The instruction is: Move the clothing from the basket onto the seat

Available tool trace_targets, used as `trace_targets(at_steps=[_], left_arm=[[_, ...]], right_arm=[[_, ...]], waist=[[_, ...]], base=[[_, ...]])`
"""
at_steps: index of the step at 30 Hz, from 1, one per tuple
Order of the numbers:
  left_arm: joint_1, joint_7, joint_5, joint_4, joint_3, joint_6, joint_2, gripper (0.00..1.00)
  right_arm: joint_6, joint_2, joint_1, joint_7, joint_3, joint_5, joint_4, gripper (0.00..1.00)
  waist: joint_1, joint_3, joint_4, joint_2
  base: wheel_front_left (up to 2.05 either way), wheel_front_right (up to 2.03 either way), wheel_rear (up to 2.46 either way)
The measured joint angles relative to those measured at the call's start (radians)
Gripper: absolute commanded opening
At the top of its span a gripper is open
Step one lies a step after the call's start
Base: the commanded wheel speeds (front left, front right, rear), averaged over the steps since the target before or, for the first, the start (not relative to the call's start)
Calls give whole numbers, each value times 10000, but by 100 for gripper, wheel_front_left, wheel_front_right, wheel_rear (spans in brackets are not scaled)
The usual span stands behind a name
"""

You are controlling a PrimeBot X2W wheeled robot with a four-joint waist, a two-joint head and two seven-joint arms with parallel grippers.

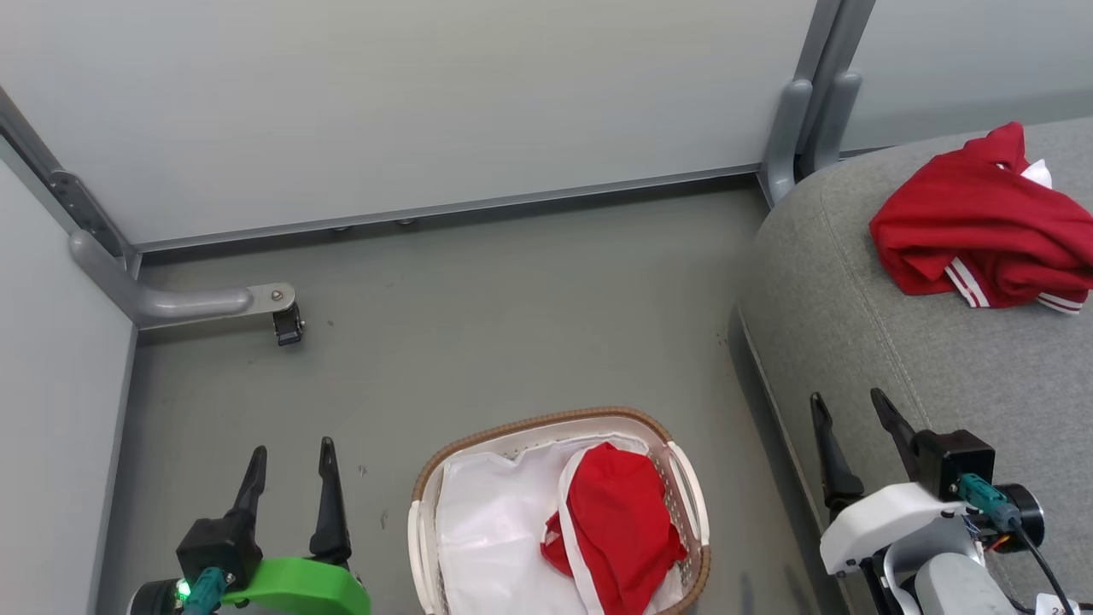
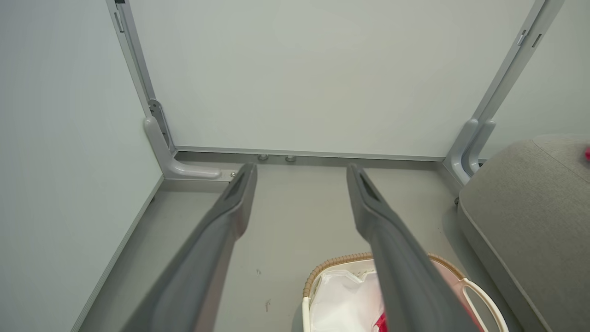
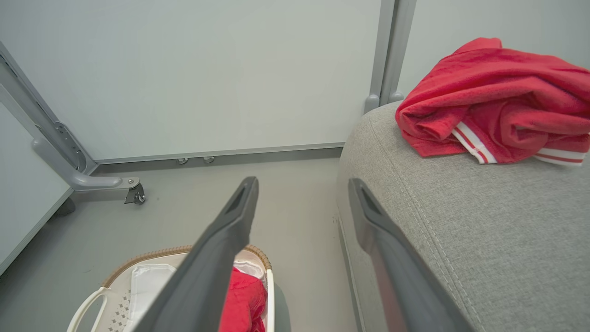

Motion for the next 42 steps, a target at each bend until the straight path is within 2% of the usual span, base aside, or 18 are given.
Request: trace_targets(at_steps=[7,17,32,42], left_arm=[[-354,0,-184,359,-581,-56,2,100],[-1726,0,-593,1369,-1722,-46,-2,100],[-4359,0,-725,3956,-3070,-88,-35,100],[-5949,0,-257,5988,-3281,-48,-35,100]], right_arm=[[0,8,-500,0,286,79,-247,100],[0,-48,-1774,0,807,347,-1139,100],[0,-35,-3348,0,1513,813,-2255,100],[0,-15,-3846,0,1737,1239,-2824,100]], waist=[[0,451,-120,0],[0,1832,-590,0],[0,4383,-1918,0],[2,6016,-2772,0]], base=[[0,0,0],[0,0,0],[0,0,0],[0,0,0]])
